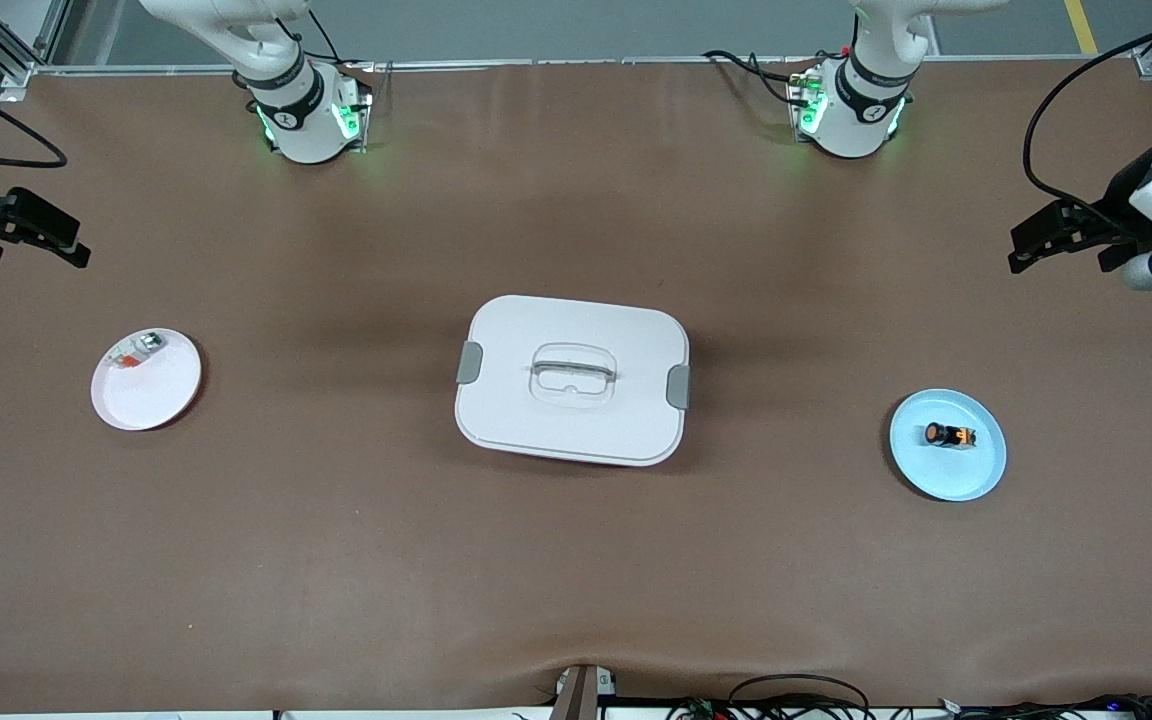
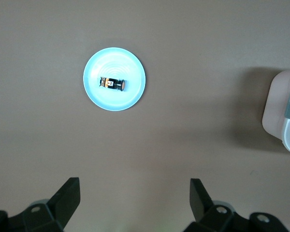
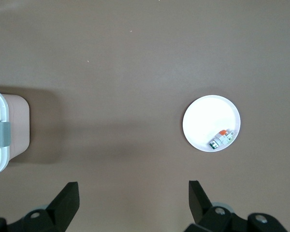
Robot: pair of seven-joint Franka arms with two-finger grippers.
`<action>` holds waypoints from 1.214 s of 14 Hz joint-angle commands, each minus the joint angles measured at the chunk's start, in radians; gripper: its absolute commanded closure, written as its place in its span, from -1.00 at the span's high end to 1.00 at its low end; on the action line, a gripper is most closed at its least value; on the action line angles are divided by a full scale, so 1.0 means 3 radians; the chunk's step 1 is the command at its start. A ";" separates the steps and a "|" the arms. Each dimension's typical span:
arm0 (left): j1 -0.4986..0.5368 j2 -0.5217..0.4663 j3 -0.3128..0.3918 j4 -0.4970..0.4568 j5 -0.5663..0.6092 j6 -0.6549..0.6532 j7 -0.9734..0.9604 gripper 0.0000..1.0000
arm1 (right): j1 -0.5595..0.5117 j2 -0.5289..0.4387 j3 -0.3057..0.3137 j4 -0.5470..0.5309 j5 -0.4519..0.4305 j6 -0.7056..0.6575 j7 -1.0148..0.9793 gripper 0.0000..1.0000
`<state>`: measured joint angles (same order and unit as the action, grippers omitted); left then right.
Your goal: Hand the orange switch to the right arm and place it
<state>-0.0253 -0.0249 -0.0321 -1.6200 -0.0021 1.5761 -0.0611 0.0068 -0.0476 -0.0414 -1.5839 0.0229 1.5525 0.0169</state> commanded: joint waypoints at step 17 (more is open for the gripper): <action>0.0447 0.0727 0.0010 -0.0782 -0.0024 0.1347 0.1200 1.00 | 0.0075 -0.0071 -0.0021 0.0003 -0.0020 0.0086 0.0020 1.00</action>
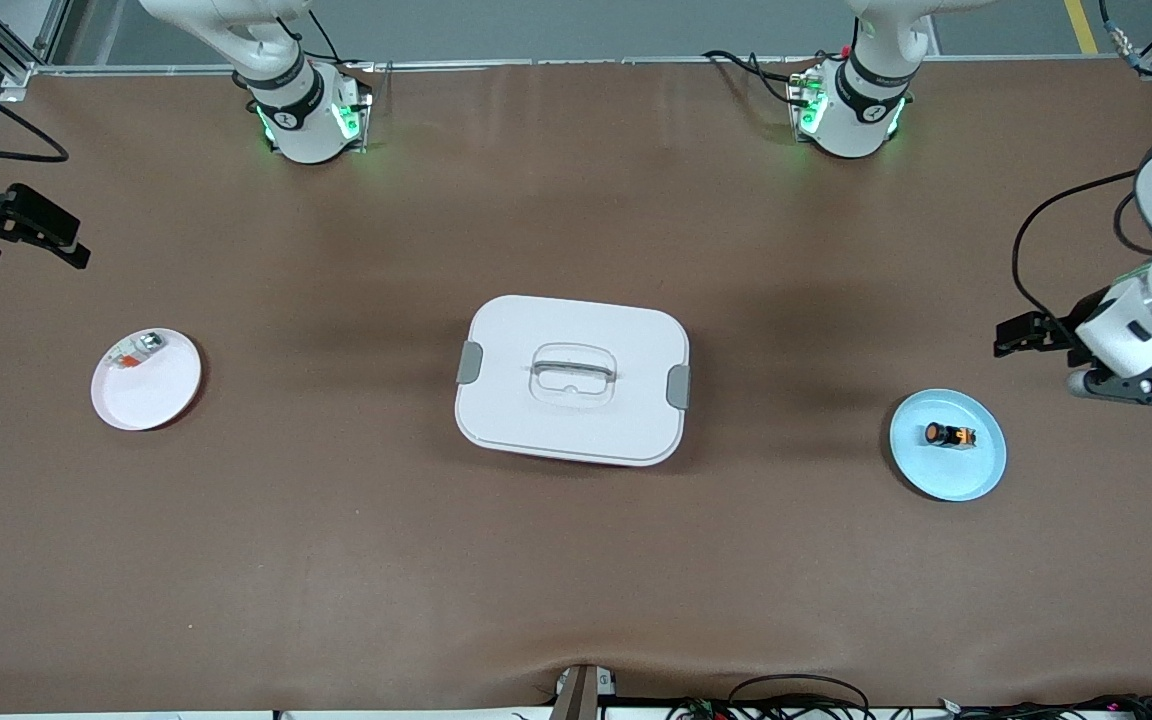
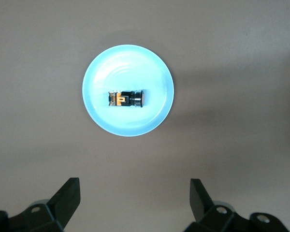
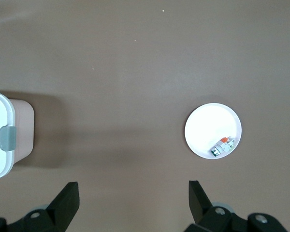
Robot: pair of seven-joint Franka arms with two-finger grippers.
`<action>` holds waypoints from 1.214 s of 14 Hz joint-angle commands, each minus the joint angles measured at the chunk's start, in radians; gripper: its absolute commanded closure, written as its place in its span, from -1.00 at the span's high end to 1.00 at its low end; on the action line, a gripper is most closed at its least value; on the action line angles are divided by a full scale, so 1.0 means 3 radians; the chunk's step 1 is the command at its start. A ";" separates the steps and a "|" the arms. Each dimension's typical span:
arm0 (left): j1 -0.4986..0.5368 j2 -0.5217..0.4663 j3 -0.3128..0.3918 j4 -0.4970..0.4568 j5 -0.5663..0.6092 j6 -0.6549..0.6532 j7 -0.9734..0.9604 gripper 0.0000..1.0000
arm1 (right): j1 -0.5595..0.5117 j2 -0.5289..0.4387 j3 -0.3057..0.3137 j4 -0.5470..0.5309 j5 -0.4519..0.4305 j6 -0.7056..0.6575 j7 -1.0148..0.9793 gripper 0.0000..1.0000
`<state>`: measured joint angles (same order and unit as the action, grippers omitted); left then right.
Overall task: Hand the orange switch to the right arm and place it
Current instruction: 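Lower the left gripper over the orange switch on the blue plate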
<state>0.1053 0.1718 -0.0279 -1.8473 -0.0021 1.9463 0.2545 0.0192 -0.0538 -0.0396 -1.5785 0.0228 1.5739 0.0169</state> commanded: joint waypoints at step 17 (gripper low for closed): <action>0.0165 0.0900 -0.0025 0.0052 -0.0090 0.0906 0.0594 1.00 | 0.0033 -0.0056 -0.0021 -0.0041 -0.0020 0.0025 0.0020 1.00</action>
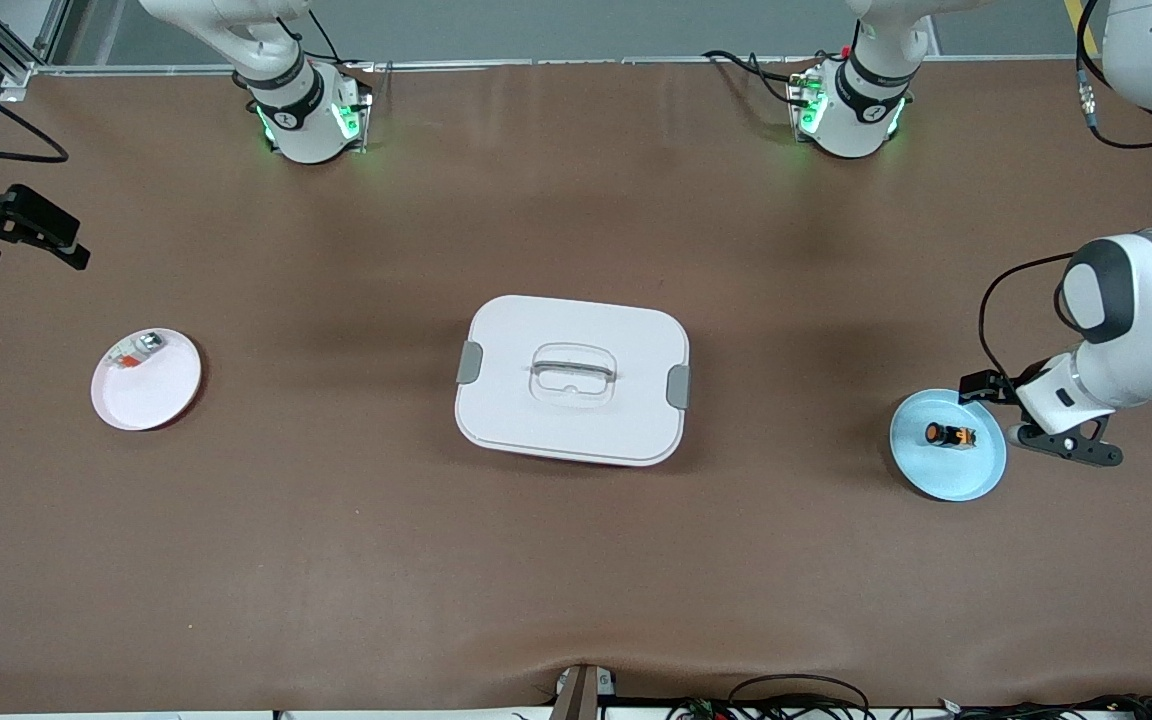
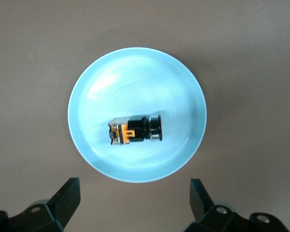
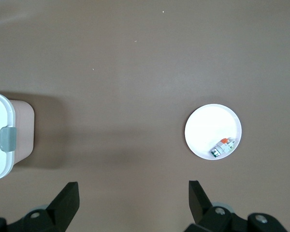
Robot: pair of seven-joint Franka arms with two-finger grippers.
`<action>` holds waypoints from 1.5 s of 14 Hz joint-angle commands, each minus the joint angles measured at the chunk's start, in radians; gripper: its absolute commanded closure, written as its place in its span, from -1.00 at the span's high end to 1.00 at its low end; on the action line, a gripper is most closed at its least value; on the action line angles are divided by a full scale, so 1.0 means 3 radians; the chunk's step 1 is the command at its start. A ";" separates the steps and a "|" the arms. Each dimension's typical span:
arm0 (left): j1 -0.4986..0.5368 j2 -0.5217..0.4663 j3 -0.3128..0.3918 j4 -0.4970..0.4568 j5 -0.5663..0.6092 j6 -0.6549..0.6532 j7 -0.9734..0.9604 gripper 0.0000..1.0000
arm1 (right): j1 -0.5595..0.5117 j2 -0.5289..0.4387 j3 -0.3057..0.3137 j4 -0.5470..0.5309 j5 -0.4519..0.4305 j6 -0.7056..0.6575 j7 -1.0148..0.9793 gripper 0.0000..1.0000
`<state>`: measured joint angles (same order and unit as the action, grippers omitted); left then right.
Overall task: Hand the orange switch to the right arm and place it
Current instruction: 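Lower the left gripper over the orange switch on the blue plate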
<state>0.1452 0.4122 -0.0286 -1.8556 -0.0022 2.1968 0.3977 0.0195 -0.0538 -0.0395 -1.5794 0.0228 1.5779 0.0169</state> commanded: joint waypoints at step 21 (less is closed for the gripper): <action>0.0094 0.0610 -0.0007 0.0198 -0.0366 0.0393 0.0280 1.00 | 0.0032 -0.0051 -0.0027 -0.0038 -0.0025 0.0028 0.0015 1.00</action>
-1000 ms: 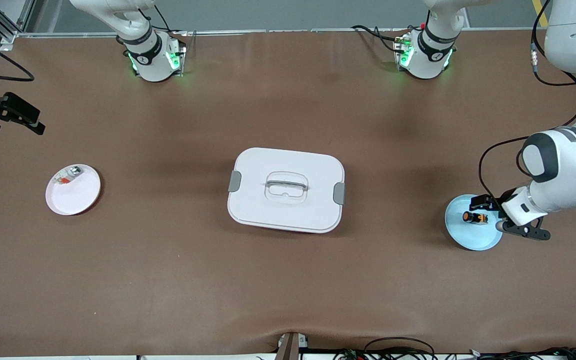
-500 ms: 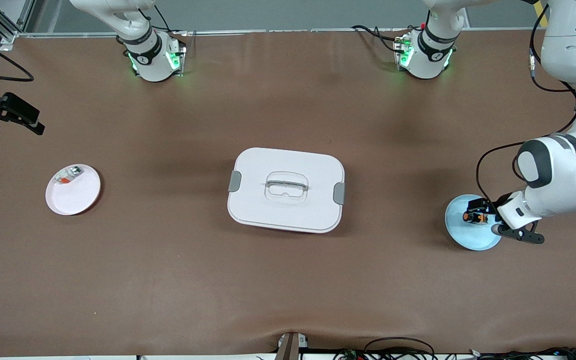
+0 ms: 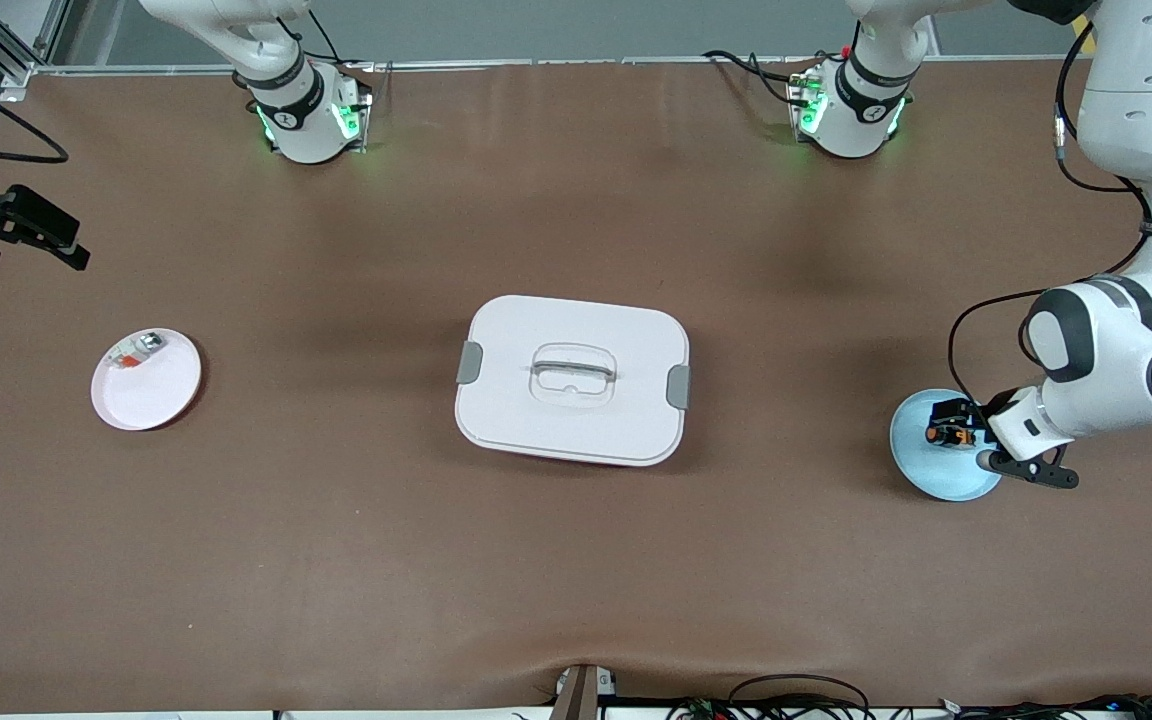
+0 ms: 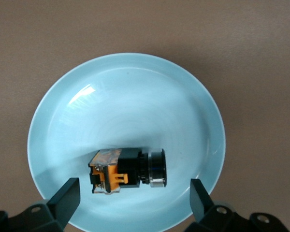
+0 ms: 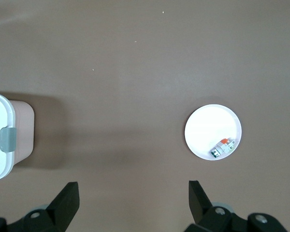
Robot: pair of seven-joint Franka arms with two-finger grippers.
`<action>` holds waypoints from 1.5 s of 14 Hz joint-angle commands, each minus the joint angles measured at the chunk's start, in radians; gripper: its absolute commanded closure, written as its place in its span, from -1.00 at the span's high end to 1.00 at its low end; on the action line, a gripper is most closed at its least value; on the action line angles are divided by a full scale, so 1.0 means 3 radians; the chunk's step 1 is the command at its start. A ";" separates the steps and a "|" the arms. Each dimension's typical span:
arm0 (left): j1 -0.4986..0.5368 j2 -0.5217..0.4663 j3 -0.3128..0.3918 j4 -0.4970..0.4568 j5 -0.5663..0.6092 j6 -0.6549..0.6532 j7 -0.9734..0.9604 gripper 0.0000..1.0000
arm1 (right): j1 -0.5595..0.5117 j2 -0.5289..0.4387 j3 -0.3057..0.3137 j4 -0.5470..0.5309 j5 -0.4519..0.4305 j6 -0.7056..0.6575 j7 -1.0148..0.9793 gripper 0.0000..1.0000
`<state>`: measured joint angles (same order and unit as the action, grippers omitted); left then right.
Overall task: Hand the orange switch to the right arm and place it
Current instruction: 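Close the left gripper on the orange switch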
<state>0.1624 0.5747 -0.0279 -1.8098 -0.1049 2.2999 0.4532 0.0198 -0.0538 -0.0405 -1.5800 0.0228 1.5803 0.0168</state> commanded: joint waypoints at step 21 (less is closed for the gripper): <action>0.0016 0.0227 -0.0025 0.0055 -0.0085 0.0264 0.0028 1.00 | 0.0031 -0.0051 -0.0024 -0.0036 -0.0025 0.0020 0.0015 1.00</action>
<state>0.1660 0.6314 -0.0319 -1.8078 -0.1078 2.3618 0.4538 0.0198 -0.0538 -0.0410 -1.5801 0.0228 1.5803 0.0168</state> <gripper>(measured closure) 0.000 0.000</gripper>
